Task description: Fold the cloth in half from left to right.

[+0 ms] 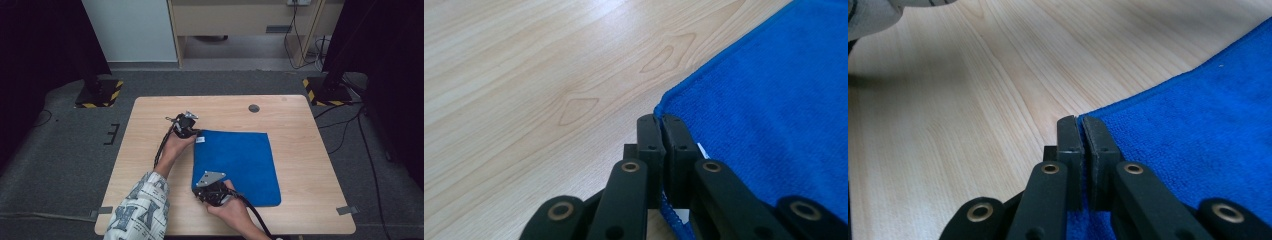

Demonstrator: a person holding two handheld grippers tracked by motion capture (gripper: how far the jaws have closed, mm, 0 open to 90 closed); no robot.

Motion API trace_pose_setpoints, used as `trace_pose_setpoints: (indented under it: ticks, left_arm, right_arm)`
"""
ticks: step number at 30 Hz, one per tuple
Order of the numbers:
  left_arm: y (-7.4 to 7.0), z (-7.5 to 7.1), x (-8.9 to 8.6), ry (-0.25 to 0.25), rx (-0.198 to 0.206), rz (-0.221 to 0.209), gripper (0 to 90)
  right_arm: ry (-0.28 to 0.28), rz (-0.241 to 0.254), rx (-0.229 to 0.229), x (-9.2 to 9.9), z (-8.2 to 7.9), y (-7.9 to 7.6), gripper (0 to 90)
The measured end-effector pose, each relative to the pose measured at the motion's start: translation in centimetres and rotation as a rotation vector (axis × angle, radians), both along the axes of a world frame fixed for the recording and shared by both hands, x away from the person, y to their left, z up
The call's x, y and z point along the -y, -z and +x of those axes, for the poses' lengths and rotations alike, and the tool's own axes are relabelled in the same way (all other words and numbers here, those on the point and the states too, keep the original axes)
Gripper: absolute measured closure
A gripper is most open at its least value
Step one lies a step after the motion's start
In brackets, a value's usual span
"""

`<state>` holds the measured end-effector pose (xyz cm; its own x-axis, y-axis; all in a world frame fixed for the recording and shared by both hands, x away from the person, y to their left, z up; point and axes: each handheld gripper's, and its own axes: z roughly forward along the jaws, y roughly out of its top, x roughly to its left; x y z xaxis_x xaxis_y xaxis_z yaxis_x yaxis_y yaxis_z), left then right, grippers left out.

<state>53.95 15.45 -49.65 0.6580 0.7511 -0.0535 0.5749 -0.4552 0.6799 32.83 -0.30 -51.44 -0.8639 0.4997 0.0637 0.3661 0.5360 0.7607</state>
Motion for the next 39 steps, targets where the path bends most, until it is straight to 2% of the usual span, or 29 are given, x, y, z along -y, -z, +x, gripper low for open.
trace_pose_setpoints:
  ticks: [7,12,18,24,39]
  left_arm:
    - [-1.7,-0.3,-1.2,-0.028,0.008,-0.014,87.6]
    - [-2.4,-0.4,-2.0,-0.044,0.013,-0.020,87.8]
    - [-3.1,-0.5,-2.5,-0.044,0.011,-0.008,87.9]
    - [-4.5,-0.7,-2.9,-0.037,0.031,-0.009,88.0]
    - [-5.3,-1.0,-4.4,-0.050,0.042,-0.012,87.9]
  right_arm:
    - [-0.011,0.020,0.024,-0.7,-0.6,-1.4,87.4]
    - [-0.019,0.029,0.048,-1.2,-1.1,-2.2,87.7]
    - [-0.034,0.027,0.058,-1.8,-1.3,-2.6,87.8]
    - [-0.040,0.045,0.076,-2.3,-1.5,-3.2,88.1]
    - [-0.047,0.073,0.098,-3.6,-1.8,-4.0,88.2]
